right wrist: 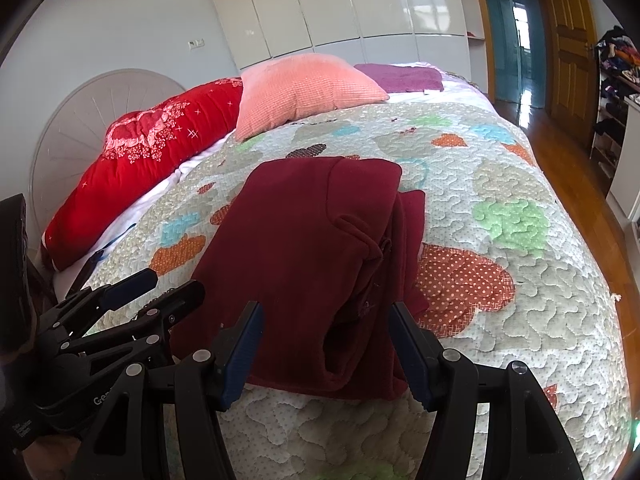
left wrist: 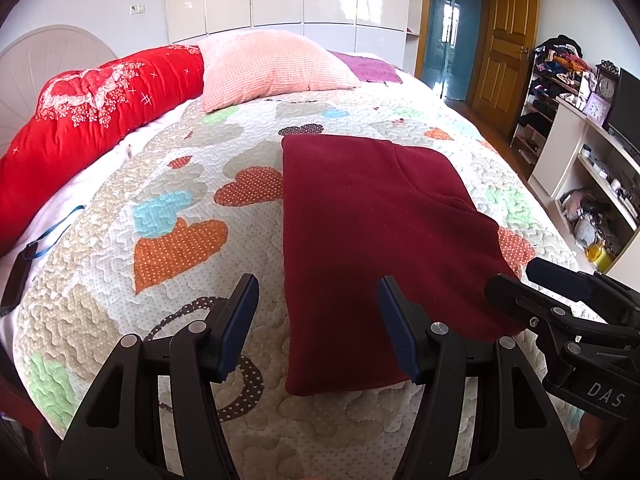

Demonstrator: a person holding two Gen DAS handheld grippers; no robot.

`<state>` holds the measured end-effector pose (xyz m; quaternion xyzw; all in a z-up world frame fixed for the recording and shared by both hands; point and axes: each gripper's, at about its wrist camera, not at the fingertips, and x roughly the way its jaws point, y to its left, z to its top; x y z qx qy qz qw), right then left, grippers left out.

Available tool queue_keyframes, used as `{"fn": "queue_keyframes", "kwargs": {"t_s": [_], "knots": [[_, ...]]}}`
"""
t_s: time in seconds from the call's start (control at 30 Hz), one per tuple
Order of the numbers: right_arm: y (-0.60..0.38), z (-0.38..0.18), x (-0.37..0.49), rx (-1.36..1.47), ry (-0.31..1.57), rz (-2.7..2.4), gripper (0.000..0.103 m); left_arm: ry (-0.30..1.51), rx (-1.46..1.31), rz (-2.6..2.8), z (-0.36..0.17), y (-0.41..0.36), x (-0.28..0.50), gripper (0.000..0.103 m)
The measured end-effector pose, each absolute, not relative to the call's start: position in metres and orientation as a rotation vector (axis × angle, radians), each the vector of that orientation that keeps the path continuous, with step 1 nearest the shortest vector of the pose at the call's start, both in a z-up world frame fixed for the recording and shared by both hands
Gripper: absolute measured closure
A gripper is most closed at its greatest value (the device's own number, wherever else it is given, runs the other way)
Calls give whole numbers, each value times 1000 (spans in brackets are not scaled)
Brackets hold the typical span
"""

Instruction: Fold small clothes

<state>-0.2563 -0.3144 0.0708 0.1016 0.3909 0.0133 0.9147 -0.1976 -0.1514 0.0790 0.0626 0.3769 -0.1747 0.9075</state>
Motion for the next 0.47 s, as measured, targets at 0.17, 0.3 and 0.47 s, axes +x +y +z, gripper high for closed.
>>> {"fn": "queue_keyframes", "kwargs": {"t_s": [0.17,0.3,0.47], "knots": [[-315,67,-255,211,816,28,41,774,137,-361,78,-154,-198,41],[-316,65,-254,217,819,29,41,751,143,-365,79,-154,-199,41],[-318,65,-254,216,818,29,41,743,145,-366,82,-151,-196,41]]}}
